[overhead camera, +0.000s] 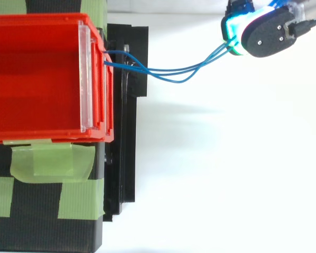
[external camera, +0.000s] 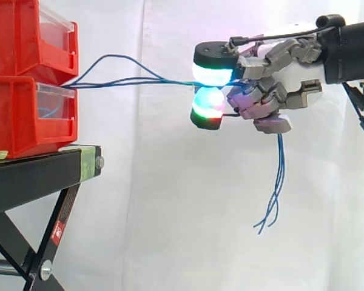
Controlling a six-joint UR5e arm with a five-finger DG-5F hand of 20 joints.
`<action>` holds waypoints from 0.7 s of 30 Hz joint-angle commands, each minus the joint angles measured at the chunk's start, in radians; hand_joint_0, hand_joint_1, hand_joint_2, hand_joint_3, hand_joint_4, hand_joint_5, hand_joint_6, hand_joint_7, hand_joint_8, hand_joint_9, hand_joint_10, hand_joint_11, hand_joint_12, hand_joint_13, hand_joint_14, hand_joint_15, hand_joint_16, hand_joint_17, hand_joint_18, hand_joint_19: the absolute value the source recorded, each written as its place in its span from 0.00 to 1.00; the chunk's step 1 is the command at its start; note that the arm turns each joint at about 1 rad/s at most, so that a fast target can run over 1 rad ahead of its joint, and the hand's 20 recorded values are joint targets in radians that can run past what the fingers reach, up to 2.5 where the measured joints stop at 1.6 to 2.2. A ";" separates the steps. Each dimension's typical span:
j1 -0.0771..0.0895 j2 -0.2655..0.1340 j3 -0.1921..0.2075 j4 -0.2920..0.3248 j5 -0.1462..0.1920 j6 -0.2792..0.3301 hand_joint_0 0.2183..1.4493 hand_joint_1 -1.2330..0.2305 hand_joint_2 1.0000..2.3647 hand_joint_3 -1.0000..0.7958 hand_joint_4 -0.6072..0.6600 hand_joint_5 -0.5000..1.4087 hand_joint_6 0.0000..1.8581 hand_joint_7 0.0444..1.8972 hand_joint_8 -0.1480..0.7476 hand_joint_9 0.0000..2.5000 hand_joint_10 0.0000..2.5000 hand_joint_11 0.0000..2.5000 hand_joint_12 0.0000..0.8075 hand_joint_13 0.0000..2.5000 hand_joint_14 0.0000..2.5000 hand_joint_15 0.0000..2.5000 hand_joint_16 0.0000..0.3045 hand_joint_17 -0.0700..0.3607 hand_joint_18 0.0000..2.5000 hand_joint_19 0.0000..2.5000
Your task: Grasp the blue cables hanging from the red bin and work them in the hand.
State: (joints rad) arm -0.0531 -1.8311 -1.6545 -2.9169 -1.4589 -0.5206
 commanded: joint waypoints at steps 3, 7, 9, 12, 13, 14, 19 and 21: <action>-0.004 0.000 0.001 0.016 0.000 0.001 0.59 0.48 0.01 0.14 0.63 0.37 0.26 0.68 0.79 0.39 1.00 1.00 0.72 0.49 1.00 0.85 0.16 0.42 0.65 0.41; -0.005 0.000 -0.001 0.021 0.000 0.002 0.59 0.48 0.01 0.14 0.64 0.36 0.25 0.69 0.78 0.38 1.00 1.00 0.71 0.48 1.00 0.85 0.16 0.42 0.65 0.41; -0.004 0.001 0.001 0.021 0.002 0.002 0.60 0.48 0.01 0.13 0.64 0.35 0.25 0.68 0.78 0.38 1.00 1.00 0.72 0.48 1.00 0.85 0.16 0.42 0.64 0.41; -0.004 0.000 0.001 0.019 -0.003 0.001 0.61 0.48 0.01 0.10 0.65 0.35 0.25 0.67 0.78 0.36 1.00 1.00 0.72 0.47 1.00 0.85 0.16 0.42 0.64 0.42; -0.002 0.000 -0.001 0.018 -0.001 -0.001 0.62 0.48 0.01 0.10 0.65 0.34 0.25 0.66 0.77 0.36 1.00 1.00 0.72 0.47 1.00 0.85 0.16 0.42 0.64 0.43; -0.001 0.000 -0.001 0.018 -0.001 0.001 0.62 0.48 0.01 0.09 0.65 0.34 0.25 0.66 0.77 0.36 1.00 1.00 0.72 0.47 1.00 0.85 0.16 0.41 0.64 0.43; 0.007 0.000 -0.001 0.018 -0.001 -0.001 0.63 0.47 0.01 0.10 0.65 0.32 0.26 0.65 0.77 0.35 1.00 1.00 0.72 0.47 1.00 0.86 0.16 0.42 0.64 0.44; 0.010 0.000 -0.001 0.015 -0.003 -0.001 0.63 0.46 0.01 0.11 0.65 0.32 0.27 0.64 0.77 0.35 1.00 1.00 0.71 0.47 1.00 0.85 0.16 0.41 0.64 0.43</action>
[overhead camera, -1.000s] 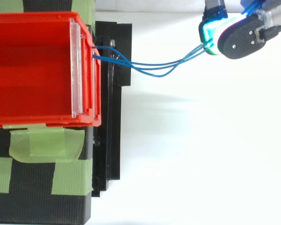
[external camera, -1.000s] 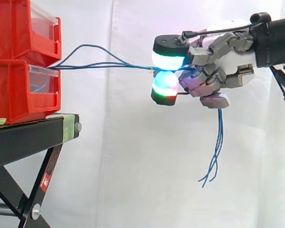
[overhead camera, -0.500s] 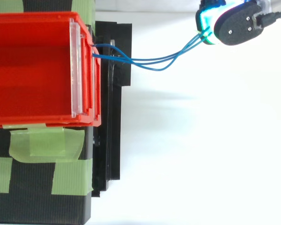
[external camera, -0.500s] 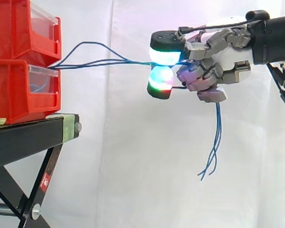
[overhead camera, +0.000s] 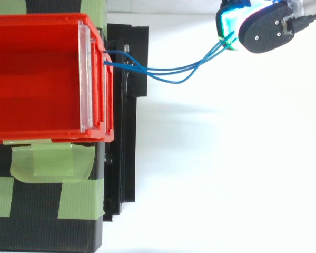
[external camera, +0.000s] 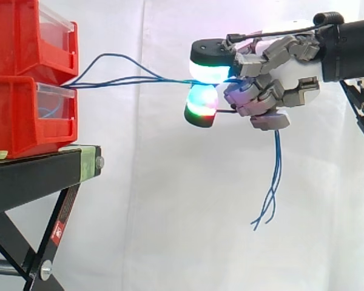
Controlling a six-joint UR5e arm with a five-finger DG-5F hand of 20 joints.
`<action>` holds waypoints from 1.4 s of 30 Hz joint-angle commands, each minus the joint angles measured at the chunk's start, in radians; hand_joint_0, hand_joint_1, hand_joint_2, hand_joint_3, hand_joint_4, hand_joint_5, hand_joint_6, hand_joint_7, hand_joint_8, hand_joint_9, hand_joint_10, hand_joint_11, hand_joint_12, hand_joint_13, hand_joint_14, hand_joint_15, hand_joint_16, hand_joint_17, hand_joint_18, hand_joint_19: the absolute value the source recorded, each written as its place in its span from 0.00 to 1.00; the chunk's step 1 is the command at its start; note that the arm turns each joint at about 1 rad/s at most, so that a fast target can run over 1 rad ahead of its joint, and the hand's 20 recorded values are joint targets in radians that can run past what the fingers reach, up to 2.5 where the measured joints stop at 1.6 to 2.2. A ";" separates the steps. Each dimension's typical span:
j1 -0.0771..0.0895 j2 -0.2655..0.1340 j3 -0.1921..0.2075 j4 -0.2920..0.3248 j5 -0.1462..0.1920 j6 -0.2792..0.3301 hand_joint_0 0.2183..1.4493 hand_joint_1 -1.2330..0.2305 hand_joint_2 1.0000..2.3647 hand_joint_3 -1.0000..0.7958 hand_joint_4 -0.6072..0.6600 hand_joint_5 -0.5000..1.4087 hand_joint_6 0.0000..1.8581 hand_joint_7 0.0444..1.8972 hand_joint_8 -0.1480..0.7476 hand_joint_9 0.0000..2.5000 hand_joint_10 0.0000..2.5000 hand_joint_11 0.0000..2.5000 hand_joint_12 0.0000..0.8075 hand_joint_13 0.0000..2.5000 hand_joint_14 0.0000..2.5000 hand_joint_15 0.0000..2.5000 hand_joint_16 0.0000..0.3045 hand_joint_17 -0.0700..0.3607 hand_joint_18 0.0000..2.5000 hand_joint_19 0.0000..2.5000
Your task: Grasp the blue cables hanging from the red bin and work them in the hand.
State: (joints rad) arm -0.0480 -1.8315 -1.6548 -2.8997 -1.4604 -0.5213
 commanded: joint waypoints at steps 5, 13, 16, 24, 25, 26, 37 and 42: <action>0.022 0.000 0.000 -0.004 -0.018 0.001 0.64 0.46 0.01 0.12 0.65 0.31 0.28 0.64 0.76 0.35 1.00 1.00 0.71 0.46 1.00 0.85 0.16 0.41 0.64 0.44; 0.066 0.000 -0.059 0.020 -0.028 0.018 0.64 0.46 0.01 0.13 0.66 0.31 0.28 0.64 0.76 0.35 1.00 1.00 0.71 0.46 1.00 0.85 0.16 0.41 0.64 0.44; 0.080 0.000 -0.069 0.037 -0.028 0.049 0.64 0.46 0.01 0.13 0.65 0.31 0.29 0.63 0.76 0.34 1.00 1.00 0.71 0.46 1.00 0.85 0.16 0.41 0.64 0.44; 0.108 0.000 -0.069 0.043 -0.029 0.106 0.65 0.46 0.01 0.13 0.66 0.31 0.29 0.63 0.76 0.35 1.00 1.00 0.72 0.46 1.00 0.85 0.16 0.41 0.64 0.44; 0.108 0.000 -0.069 0.043 -0.028 0.106 0.65 0.46 0.01 0.13 0.66 0.31 0.29 0.63 0.76 0.34 1.00 1.00 0.72 0.46 1.00 0.85 0.16 0.41 0.64 0.44; 0.108 0.000 -0.069 0.043 -0.026 0.106 0.65 0.45 0.01 0.13 0.66 0.31 0.29 0.63 0.76 0.34 1.00 1.00 0.71 0.46 1.00 0.85 0.16 0.42 0.64 0.44; 0.097 0.000 -0.071 0.054 0.075 0.106 0.54 0.48 0.00 0.00 0.68 0.32 0.27 0.65 0.78 0.35 1.00 1.00 0.71 0.47 1.00 0.85 0.16 0.42 0.63 0.41; 0.079 0.000 -0.071 0.054 0.144 0.106 0.51 0.49 0.00 0.00 0.68 0.32 0.26 0.67 0.79 0.36 1.00 1.00 0.72 0.47 1.00 0.84 0.16 0.42 0.63 0.39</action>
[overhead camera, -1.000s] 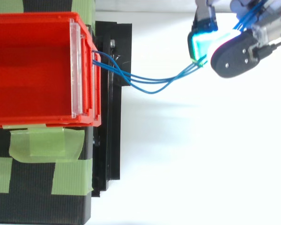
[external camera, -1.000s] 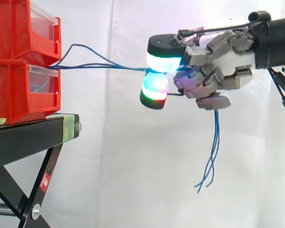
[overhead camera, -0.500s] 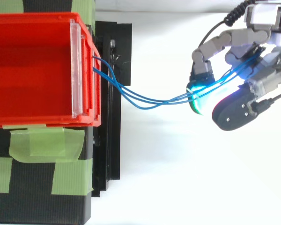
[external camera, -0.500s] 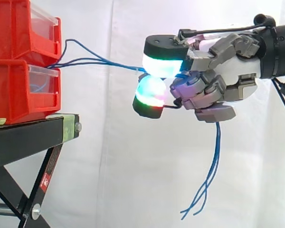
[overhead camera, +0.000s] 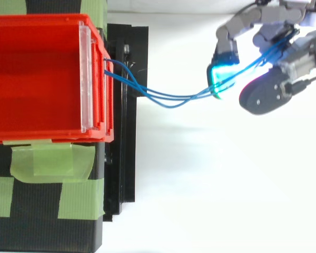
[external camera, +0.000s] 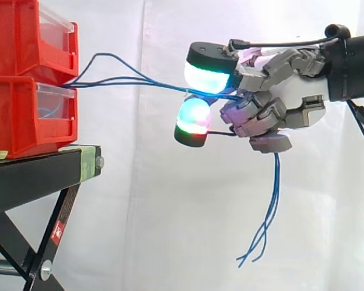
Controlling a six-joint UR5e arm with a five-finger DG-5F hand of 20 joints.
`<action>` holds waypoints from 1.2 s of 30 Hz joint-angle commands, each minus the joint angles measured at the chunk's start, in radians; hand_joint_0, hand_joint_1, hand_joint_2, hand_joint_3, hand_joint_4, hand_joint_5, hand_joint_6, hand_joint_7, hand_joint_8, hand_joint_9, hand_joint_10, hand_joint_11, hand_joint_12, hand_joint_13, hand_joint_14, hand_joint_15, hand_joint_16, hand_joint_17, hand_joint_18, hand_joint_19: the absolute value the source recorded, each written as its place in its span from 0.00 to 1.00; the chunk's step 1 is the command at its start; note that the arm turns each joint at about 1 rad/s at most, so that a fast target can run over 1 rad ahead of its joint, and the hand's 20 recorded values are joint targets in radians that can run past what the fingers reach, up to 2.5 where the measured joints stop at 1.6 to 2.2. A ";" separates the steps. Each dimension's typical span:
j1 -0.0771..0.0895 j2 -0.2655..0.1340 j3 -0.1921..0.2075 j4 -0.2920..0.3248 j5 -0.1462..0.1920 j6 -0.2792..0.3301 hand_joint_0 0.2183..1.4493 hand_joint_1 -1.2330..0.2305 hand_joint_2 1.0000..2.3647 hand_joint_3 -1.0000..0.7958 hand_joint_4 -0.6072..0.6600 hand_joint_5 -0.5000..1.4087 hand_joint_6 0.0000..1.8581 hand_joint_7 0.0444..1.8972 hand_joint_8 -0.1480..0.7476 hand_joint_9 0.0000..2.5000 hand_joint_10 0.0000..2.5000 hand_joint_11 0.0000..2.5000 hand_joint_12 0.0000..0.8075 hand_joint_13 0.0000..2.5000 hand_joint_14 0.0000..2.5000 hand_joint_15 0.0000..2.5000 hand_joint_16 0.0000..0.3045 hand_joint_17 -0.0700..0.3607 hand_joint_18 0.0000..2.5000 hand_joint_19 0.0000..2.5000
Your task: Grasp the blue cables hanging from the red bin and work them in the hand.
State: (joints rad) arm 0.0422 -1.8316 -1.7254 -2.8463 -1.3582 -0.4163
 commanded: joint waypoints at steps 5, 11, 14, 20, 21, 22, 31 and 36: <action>-0.024 0.000 0.001 0.002 0.051 0.001 0.56 0.49 0.00 0.03 0.67 0.33 0.27 0.66 0.78 0.36 1.00 1.00 0.70 0.47 1.00 0.83 0.16 0.41 0.62 0.39; -0.030 0.002 0.017 -0.002 0.034 0.002 0.60 0.49 0.01 0.13 0.67 0.34 0.27 0.65 0.78 0.36 1.00 1.00 0.71 0.47 1.00 0.84 0.16 0.42 0.63 0.40; -0.031 0.002 0.035 -0.005 0.010 0.002 0.61 0.49 0.01 0.15 0.66 0.34 0.27 0.65 0.78 0.36 1.00 1.00 0.71 0.47 1.00 0.84 0.16 0.41 0.63 0.40; -0.033 0.002 0.069 -0.054 -0.048 -0.015 0.62 0.49 0.01 0.13 0.67 0.34 0.26 0.66 0.78 0.36 1.00 1.00 0.71 0.47 1.00 0.84 0.16 0.42 0.63 0.40; -0.033 0.002 0.069 -0.070 -0.053 -0.019 0.63 0.50 0.01 0.13 0.67 0.34 0.26 0.66 0.77 0.36 1.00 1.00 0.71 0.47 1.00 0.85 0.16 0.42 0.63 0.40; -0.034 0.002 0.069 -0.081 -0.074 -0.039 0.63 0.50 0.01 0.13 0.68 0.34 0.26 0.66 0.78 0.36 1.00 1.00 0.71 0.47 1.00 0.85 0.16 0.42 0.63 0.40; -0.028 0.002 0.067 -0.111 -0.104 -0.076 0.64 0.51 0.01 0.17 0.68 0.33 0.26 0.67 0.79 0.36 1.00 1.00 0.72 0.47 1.00 0.85 0.16 0.42 0.63 0.42; -0.013 0.000 0.067 -0.099 -0.105 -0.104 0.64 0.51 0.01 0.18 0.68 0.32 0.29 0.66 0.79 0.36 1.00 1.00 0.72 0.47 1.00 0.85 0.16 0.42 0.64 0.43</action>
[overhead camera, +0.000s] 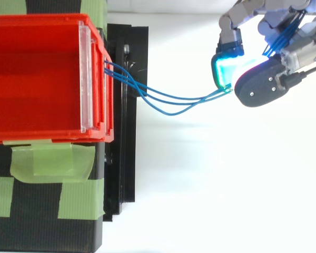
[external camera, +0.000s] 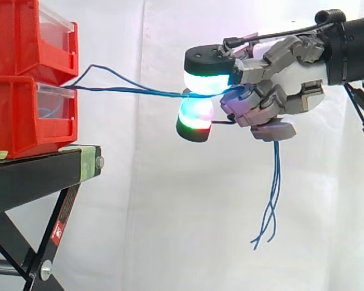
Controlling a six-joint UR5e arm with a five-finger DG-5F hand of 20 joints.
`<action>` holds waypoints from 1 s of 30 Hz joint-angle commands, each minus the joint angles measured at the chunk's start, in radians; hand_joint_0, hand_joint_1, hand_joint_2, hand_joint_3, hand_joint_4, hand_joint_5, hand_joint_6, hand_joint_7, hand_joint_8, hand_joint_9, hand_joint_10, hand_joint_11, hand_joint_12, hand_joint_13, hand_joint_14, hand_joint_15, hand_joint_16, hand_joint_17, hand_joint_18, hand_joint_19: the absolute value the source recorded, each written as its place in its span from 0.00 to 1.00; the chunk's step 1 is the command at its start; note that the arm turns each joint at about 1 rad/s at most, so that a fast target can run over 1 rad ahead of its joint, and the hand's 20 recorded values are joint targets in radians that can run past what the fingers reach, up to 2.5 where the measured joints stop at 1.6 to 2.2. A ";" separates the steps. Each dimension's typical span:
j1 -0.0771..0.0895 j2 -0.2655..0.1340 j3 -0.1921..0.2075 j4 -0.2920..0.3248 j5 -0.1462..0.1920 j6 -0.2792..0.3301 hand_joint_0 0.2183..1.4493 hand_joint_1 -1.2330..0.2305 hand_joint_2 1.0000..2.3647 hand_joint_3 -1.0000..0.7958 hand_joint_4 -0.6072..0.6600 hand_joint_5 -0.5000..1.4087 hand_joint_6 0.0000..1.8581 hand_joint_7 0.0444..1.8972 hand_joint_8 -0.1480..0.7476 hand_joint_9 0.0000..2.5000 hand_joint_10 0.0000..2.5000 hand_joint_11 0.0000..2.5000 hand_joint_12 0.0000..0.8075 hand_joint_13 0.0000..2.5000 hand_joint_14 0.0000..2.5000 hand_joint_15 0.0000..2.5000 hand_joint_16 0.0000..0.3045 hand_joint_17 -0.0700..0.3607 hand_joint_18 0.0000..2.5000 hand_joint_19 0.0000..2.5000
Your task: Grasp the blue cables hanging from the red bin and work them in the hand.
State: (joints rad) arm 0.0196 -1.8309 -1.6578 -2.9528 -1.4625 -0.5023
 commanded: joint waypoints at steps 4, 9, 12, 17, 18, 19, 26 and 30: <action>0.023 -0.001 0.000 0.017 0.004 -0.019 0.65 0.51 0.01 0.17 0.67 0.31 0.31 0.65 0.78 0.35 1.00 1.00 0.72 0.47 1.00 0.86 0.16 0.41 0.64 0.44; 0.043 -0.001 -0.034 0.061 0.010 -0.007 0.65 0.51 0.01 0.17 0.67 0.31 0.32 0.64 0.77 0.35 1.00 1.00 0.73 0.47 1.00 0.85 0.16 0.41 0.64 0.44; 0.057 -0.001 -0.073 0.133 0.034 0.011 0.65 0.51 0.01 0.17 0.68 0.31 0.33 0.64 0.77 0.35 1.00 1.00 0.72 0.46 1.00 0.85 0.16 0.41 0.64 0.45; 0.085 -0.001 -0.112 0.227 0.079 0.059 0.65 0.51 0.01 0.17 0.67 0.30 0.33 0.64 0.76 0.34 1.00 1.00 0.72 0.46 1.00 0.85 0.16 0.41 0.64 0.45; 0.088 -0.001 -0.114 0.228 0.082 0.062 0.66 0.51 0.01 0.17 0.67 0.30 0.33 0.64 0.76 0.34 1.00 1.00 0.72 0.46 1.00 0.85 0.16 0.42 0.64 0.45; 0.094 -0.001 -0.114 0.222 0.087 0.065 0.66 0.51 0.01 0.17 0.67 0.30 0.33 0.64 0.77 0.34 1.00 1.00 0.72 0.46 1.00 0.85 0.16 0.41 0.64 0.45; 0.122 -0.031 -0.114 0.216 0.099 0.077 0.66 0.51 0.01 0.18 0.67 0.30 0.34 0.63 0.76 0.34 1.00 1.00 0.72 0.46 1.00 0.85 0.16 0.41 0.64 0.45; 0.129 -0.073 -0.114 0.219 0.096 0.122 0.66 0.51 0.01 0.18 0.67 0.30 0.34 0.63 0.76 0.34 1.00 1.00 0.72 0.46 1.00 0.85 0.16 0.42 0.64 0.45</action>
State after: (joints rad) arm 0.1427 -1.8769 -1.7715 -2.7363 -1.3655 -0.4089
